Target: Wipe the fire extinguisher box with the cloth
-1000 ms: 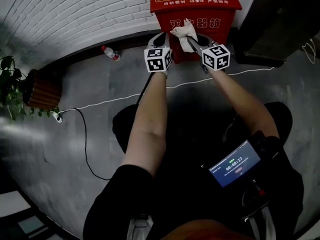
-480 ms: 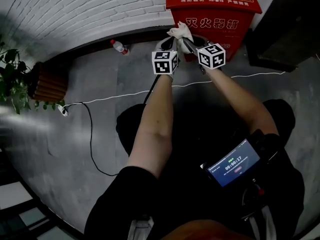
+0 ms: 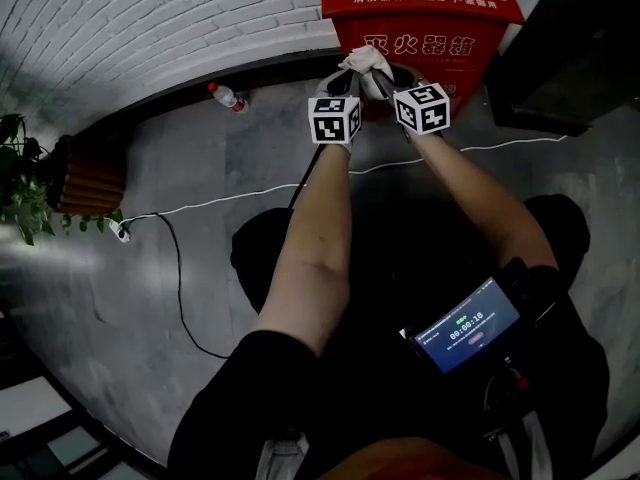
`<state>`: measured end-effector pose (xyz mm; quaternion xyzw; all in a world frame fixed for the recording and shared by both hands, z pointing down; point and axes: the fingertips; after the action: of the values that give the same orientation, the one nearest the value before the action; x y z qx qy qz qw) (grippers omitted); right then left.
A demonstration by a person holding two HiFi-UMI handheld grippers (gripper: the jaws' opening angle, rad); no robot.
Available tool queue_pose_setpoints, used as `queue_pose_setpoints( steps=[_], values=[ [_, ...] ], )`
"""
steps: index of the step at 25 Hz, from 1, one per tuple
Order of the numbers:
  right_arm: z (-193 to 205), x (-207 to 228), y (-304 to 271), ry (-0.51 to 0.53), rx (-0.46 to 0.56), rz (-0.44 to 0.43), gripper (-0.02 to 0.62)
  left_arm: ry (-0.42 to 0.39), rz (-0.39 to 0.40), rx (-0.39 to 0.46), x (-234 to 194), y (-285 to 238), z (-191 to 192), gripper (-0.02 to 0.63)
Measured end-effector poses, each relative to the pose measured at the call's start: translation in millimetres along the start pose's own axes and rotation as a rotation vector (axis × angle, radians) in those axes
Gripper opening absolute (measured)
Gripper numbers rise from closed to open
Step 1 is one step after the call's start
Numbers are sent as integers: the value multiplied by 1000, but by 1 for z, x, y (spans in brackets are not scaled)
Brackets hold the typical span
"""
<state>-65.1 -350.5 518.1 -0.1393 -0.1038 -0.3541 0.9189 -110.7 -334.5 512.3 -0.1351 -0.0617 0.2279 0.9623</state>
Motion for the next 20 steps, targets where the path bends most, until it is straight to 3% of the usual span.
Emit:
queue_pose_setpoints(
  steps=[12, 20],
  values=[
    [-18, 41, 39, 12, 27, 77, 92, 25, 33, 31, 37, -19, -10, 3],
    [-25, 109, 98, -5, 45, 223, 92, 59, 91, 85, 89, -35, -34, 3]
  ],
)
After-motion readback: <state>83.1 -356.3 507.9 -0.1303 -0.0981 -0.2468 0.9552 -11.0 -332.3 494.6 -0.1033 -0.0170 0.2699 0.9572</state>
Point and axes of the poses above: the fingertips, and each gripper's own axes: y backward along the fingers, x to its right, z out of its underside, and after that the axes turned 9 degrees about -y, right-handed
